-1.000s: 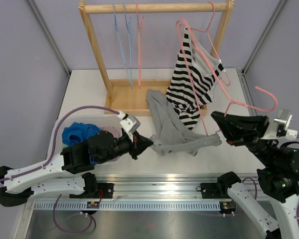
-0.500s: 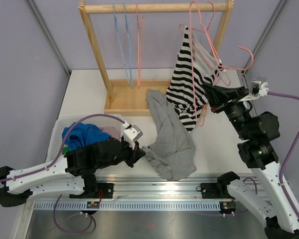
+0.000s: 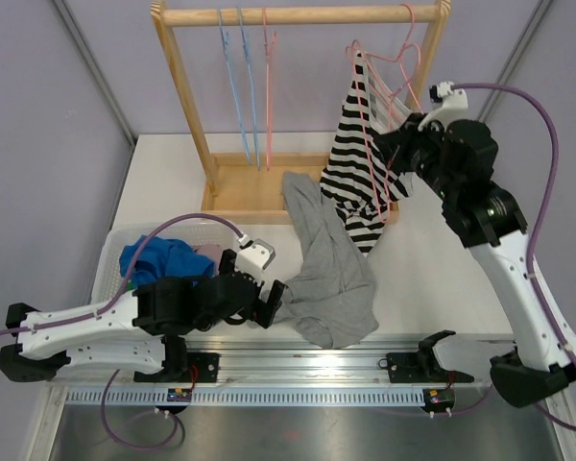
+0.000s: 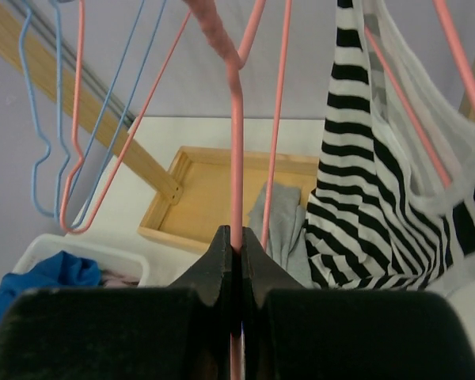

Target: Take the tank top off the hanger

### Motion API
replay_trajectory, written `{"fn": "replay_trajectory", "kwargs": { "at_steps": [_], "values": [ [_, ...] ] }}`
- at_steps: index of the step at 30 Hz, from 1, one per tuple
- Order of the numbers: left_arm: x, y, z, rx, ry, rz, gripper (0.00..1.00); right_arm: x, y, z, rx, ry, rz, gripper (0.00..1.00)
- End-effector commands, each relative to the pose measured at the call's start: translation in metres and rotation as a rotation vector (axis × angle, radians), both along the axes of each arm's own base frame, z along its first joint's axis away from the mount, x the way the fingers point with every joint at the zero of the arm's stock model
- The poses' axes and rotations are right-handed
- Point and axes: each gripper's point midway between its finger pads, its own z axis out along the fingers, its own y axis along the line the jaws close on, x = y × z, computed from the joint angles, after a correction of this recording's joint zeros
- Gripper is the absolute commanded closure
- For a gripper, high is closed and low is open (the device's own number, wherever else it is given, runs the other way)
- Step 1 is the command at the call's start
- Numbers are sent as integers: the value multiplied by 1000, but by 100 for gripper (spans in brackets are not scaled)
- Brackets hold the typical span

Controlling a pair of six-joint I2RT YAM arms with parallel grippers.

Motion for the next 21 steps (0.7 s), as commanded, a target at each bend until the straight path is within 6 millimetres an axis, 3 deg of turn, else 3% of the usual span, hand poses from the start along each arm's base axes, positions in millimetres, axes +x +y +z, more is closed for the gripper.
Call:
{"fn": "replay_trajectory", "kwargs": {
  "at_steps": [1, 2, 3, 4, 5, 6, 8, 10, 11, 12, 13, 14, 15, 21],
  "values": [
    [11, 12, 33, -45, -74, 95, 1, 25, -5, 9, -101, 44, -78, 100],
    [9, 15, 34, -42, -75, 104, 1, 32, -4, 13, -114, 45, -89, 100],
    [12, 24, 33, -13, -91, 129, 1, 33, -1, 37, -97, 6, -93, 100],
    [13, 28, 36, -10, -98, 143, 1, 50, 6, 24, -136, 47, -96, 100],
    [13, 32, 37, -4, -100, 159, 1, 52, 3, 49, -119, 5, -117, 100],
    [15, 41, 35, 30, -114, 178, 1, 67, 13, 32, -155, 61, -113, 100],
    [16, 49, 34, 51, -124, 192, 1, 77, 19, 39, -181, 51, -131, 100],
    [18, 57, 29, 72, -141, 203, 1, 88, 39, 43, -213, 44, -117, 100],
    [19, 59, 28, 68, -145, 208, 1, 89, 38, 63, -195, 6, -140, 100],
    [20, 59, 29, 53, -152, 212, 1, 105, 52, 38, -240, 61, -131, 100],
    [19, 58, 29, 45, -151, 206, 1, 108, 61, 36, -253, 61, -121, 100],
    [18, 59, 33, 27, -152, 206, 1, 109, 63, 50, -237, 30, -141, 100],
    [19, 61, 34, 22, -155, 209, 1, 123, 76, 29, -267, 64, -135, 100],
    [14, 62, 36, -37, -141, 184, 1, 146, 133, 10, -267, 25, -106, 100]
  ]
}}
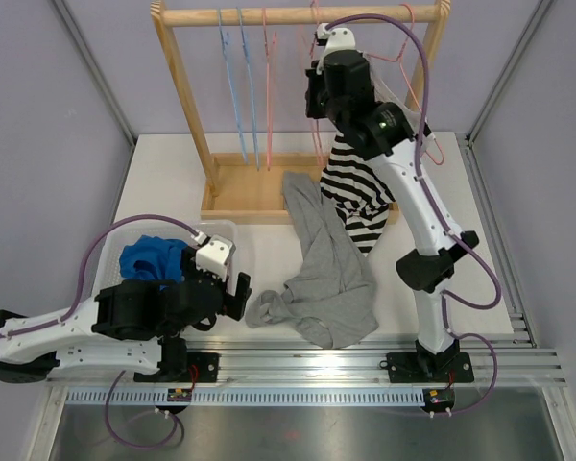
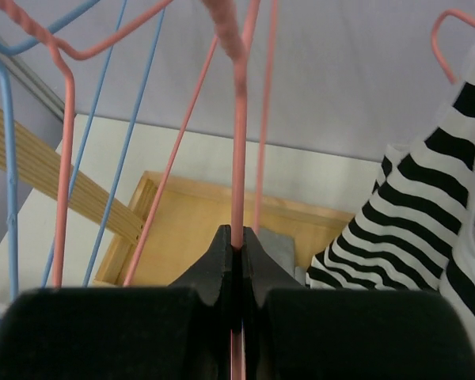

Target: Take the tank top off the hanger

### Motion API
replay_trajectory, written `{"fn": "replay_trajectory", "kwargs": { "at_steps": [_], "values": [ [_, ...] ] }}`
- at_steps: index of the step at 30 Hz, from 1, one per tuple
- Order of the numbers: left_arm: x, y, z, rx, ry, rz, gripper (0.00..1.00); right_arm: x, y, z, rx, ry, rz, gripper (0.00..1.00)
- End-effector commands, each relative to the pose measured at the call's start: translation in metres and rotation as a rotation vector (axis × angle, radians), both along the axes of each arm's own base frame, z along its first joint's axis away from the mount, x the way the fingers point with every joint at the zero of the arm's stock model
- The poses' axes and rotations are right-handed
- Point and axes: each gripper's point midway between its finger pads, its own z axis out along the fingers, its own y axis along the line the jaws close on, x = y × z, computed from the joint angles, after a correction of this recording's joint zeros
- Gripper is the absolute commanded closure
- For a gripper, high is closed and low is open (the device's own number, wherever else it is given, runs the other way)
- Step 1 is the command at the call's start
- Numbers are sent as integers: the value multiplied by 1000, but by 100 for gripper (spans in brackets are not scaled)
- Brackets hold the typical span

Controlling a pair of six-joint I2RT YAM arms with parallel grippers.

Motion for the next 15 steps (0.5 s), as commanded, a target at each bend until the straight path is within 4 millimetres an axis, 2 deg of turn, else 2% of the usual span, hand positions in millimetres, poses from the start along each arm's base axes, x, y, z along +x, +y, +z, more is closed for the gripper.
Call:
{"fn": "replay_trajectory", "kwargs": {
  "at_steps": [1, 2, 3, 6, 7, 9, 12, 15],
  "values": [
    [2, -2, 4, -43, -19, 12, 1, 9, 19, 3, -13, -55, -20, 100],
    [2, -2, 4, -40, -20, 15, 1, 7, 25, 8, 1, -70, -7, 100],
    [2, -3, 2, -30, -18, 13, 1, 13, 32, -3, -9, -57, -4, 100],
    [3, -6, -2, 2, -15, 17, 1, 13, 43, -6, -6, -62, 5, 100],
    [3, -6, -4, 12, -13, 20, 1, 14, 47, -14, -14, -51, 12, 100],
    [4, -8, -5, 26, -13, 20, 1, 16, 49, -13, -9, -60, 15, 100],
    [4, -10, -8, 47, -10, 25, 1, 18, 48, -7, -15, -84, 8, 100],
    [4, -14, -10, 48, -4, 18, 1, 15, 43, 15, 8, -139, -2, 100]
  ]
}}
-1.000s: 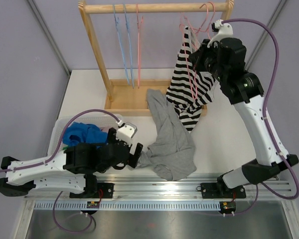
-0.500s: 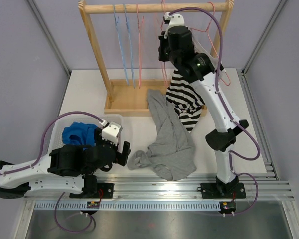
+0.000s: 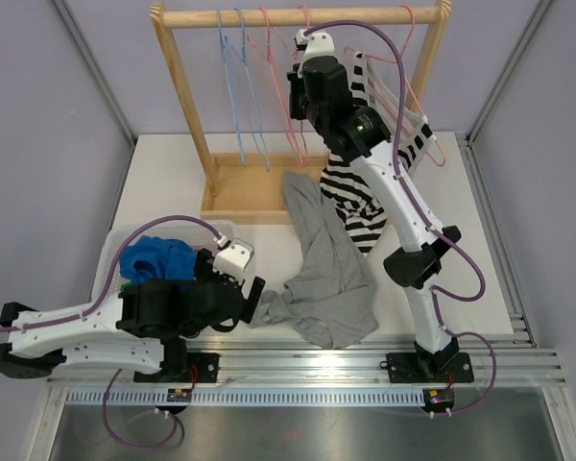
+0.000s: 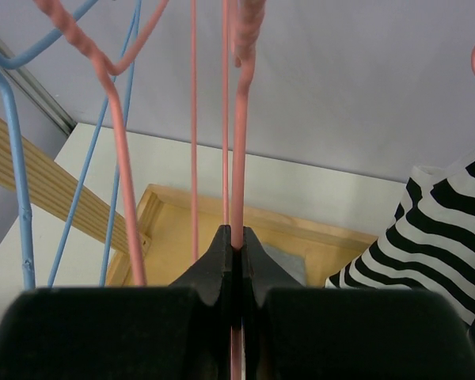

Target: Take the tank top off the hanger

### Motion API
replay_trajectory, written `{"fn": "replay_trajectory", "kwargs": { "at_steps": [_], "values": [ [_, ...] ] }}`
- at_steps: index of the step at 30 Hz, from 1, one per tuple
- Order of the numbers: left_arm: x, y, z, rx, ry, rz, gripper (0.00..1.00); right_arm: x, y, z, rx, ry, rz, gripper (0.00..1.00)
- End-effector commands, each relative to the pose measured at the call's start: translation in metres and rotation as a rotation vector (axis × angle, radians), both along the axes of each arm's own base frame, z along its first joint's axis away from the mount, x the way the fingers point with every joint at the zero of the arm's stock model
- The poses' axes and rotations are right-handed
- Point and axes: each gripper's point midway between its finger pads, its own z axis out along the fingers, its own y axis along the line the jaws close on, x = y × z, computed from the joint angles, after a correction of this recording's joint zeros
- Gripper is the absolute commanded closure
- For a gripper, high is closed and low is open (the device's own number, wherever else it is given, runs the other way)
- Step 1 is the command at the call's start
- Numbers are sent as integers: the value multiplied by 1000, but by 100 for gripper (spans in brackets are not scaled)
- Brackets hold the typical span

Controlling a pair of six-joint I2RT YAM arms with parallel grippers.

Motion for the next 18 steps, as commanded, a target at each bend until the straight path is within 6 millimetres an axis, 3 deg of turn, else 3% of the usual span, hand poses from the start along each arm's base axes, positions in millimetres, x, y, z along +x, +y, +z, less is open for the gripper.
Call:
{"fn": "replay_trajectory", "kwargs": {
  "at_steps": [1, 2, 5, 10, 18],
  "values": [
    [3, -5, 7, -48, -17, 26, 1, -6, 2, 36, 32, -105, 7, 100],
    [3, -6, 7, -50, -16, 26, 1, -10, 0, 50, 56, -134, 14, 100],
    [3, -4, 8, -51, -20, 33, 1, -16, -4, 64, 49, -169, 35, 100],
    [1, -3, 11, -80, -22, 22, 1, -16, -9, 73, 27, -194, 70, 100],
    [-2, -2, 15, -102, -25, 12, 1, 0, -6, 41, -18, -126, 101, 100]
  ]
}}
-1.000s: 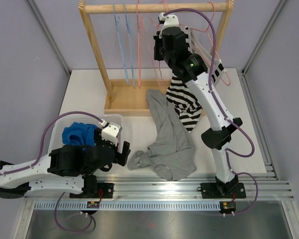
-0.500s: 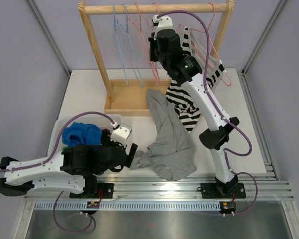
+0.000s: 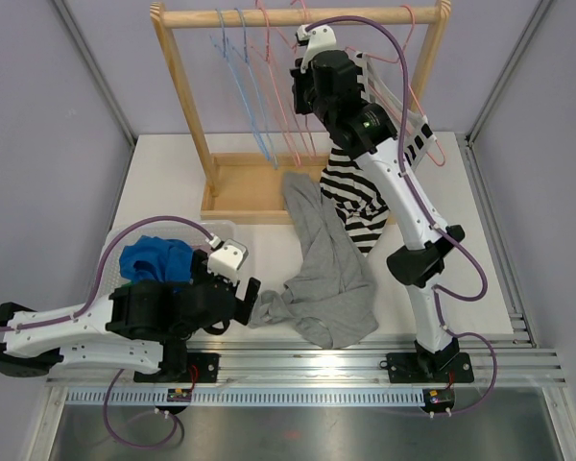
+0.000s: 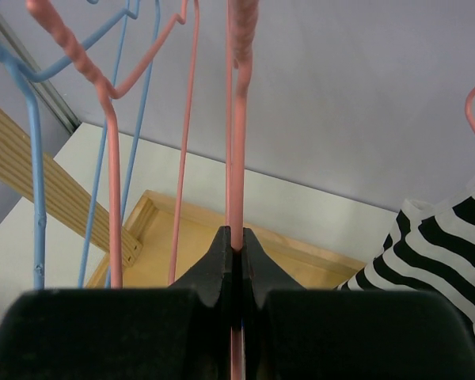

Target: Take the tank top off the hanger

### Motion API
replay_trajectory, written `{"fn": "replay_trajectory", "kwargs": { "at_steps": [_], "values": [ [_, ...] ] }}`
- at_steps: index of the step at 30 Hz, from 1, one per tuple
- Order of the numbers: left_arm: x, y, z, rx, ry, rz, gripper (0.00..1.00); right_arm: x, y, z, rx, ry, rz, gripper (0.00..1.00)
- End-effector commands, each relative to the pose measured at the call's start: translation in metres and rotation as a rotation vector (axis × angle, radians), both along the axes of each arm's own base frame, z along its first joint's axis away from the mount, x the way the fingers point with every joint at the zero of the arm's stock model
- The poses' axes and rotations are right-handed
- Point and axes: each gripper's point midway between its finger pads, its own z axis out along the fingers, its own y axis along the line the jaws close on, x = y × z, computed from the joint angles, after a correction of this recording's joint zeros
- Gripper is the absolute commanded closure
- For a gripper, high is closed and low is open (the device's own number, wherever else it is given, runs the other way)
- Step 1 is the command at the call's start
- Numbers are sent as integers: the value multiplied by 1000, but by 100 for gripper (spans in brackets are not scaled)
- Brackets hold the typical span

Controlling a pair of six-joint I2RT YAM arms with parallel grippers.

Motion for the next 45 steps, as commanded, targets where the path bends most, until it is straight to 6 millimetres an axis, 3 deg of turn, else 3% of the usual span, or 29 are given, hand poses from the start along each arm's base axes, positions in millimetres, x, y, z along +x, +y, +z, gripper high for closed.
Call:
{"fn": "replay_trajectory", "kwargs": {
  "at_steps": [1, 7, 9, 14, 15, 17, 18, 19, 20, 21, 22, 24, 26, 27, 28, 29, 30, 31, 32, 33, 34, 35, 36, 37, 39, 40, 41, 43, 45],
  "values": [
    [4, -1, 9, -50, -26, 28, 1, -7, -2, 26, 22, -57, 35, 100],
    [2, -2, 9, -51, -27, 24, 1, -4, 3, 6, -29, -21, 49, 100],
    [2, -2, 9, -50, -28, 21, 1, -7, 3, 9, -27, -24, 52, 100],
    [2, -3, 10, -56, -30, 19, 1, -25, -13, 31, -20, -44, 47, 70],
    [2, -4, 11, -56, -32, 19, 1, -28, -14, 28, -28, -33, 49, 66],
    [4, -8, 12, -66, -37, 24, 1, -45, -29, 55, 5, -76, 43, 53],
    [4, -12, 12, -70, -39, 20, 1, -48, -32, 52, 0, -66, 37, 48],
    [3, -22, 16, -107, -36, 8, 1, -55, -37, 60, 11, -78, 37, 42],
    [3, -28, 16, -112, -36, -1, 1, -69, -48, 77, 31, -103, 35, 30],
    [4, -36, 14, -101, -41, -9, 1, -74, -53, 78, 31, -99, 29, 25],
    [5, -48, 17, -129, -44, -16, 1, -89, -64, 94, 50, -121, 25, 25],
    [7, -69, 16, -131, -53, -23, 1, -100, -75, 95, 48, -116, 14, 21],
    [9, -83, 15, -141, -58, -17, 1, -127, -94, 111, 99, -130, 13, 12],
    [11, -94, 18, -164, -60, -14, 1, -131, -93, 96, 78, -97, 32, 1],
    [13, -103, 10, -142, -61, -6, 1, -154, -107, 110, 107, -119, 46, 0],
    [14, -111, 7, -141, -60, 1, 1, -164, -112, 108, 113, -115, 57, 1],
    [17, -118, 8, -149, -68, 13, 1, -169, -110, 85, 90, -66, 77, 1],
    [18, -128, 1, -127, -67, 15, 1, -195, -127, 101, 140, -108, 89, 1],
    [21, -133, -2, -117, -68, 19, 1, -199, -125, 75, 122, -61, 110, 1],
    [23, -140, -3, -118, -68, 22, 1, -209, -130, 72, 136, -65, 117, 1],
    [25, -144, -6, -109, -67, 27, 1, -236, -148, 89, 203, -123, 123, 1],
    [29, -150, -14, -83, -65, 35, 1, -245, -152, 84, 217, -123, 135, 0],
    [32, -155, -18, -83, -62, 39, 1, -248, -153, 62, 205, -87, 136, 1],
    [32, -160, -23, -80, -46, 30, 1, -269, -166, 66, 242, -108, 144, 0],
    [42, -169, -38, -78, -20, 38, 1, -282, -167, 42, 231, -63, 179, 0],
    [42, -175, -46, -83, 11, 22, 1, -298, -175, 40, 249, -72, 199, 1],
    [49, -176, -61, -57, 26, 24, 1, -306, -168, 23, 239, -39, 254, 1],
    [51, -190, -73, -77, 60, -6, 1, -330, -171, 16, 263, -56, 321, 1],
    [56, -203, -91, -73, 112, -44, 1, -340, -166, -9, 257, -9, 371, 0]
  ]
}}
